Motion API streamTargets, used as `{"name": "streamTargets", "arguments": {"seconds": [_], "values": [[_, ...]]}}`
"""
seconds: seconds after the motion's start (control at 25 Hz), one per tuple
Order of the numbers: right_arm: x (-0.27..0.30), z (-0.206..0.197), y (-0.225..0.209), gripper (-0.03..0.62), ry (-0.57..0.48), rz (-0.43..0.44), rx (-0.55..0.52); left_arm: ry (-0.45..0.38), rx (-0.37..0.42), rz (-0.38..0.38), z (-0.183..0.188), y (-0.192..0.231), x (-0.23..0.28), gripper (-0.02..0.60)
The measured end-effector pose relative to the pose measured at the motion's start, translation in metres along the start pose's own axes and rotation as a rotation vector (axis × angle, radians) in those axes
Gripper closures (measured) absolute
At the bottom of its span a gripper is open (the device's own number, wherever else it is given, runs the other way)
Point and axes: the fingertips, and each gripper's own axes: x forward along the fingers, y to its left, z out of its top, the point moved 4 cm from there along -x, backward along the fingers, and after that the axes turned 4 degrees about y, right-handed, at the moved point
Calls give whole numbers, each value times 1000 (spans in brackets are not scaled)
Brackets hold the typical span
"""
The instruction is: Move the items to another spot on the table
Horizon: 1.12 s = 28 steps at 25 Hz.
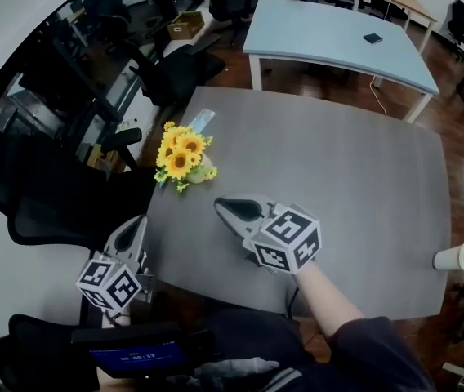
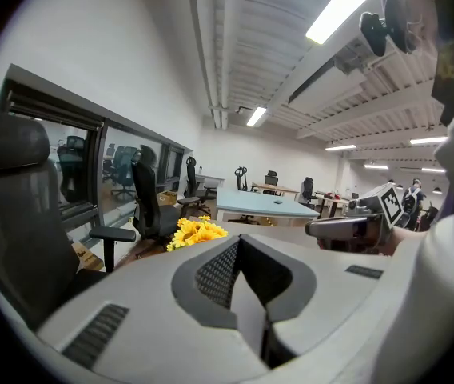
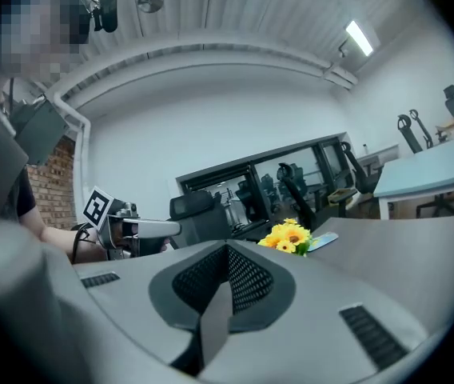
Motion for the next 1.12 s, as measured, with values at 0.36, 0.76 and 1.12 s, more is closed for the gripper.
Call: {"name": "streamTargets", "arguments": {"seconds": [0.36,0.76,1.12], "values": [[11,0,-58,612,55,-146,-25,48,89,-59,16,13,58,557],[89,-14,-105,611,232,-294,-21,76,11,-201,26,78,112,557],[118,-40,-141,611,321,-377,66,138,34,-127,7,184,165,557]]}}
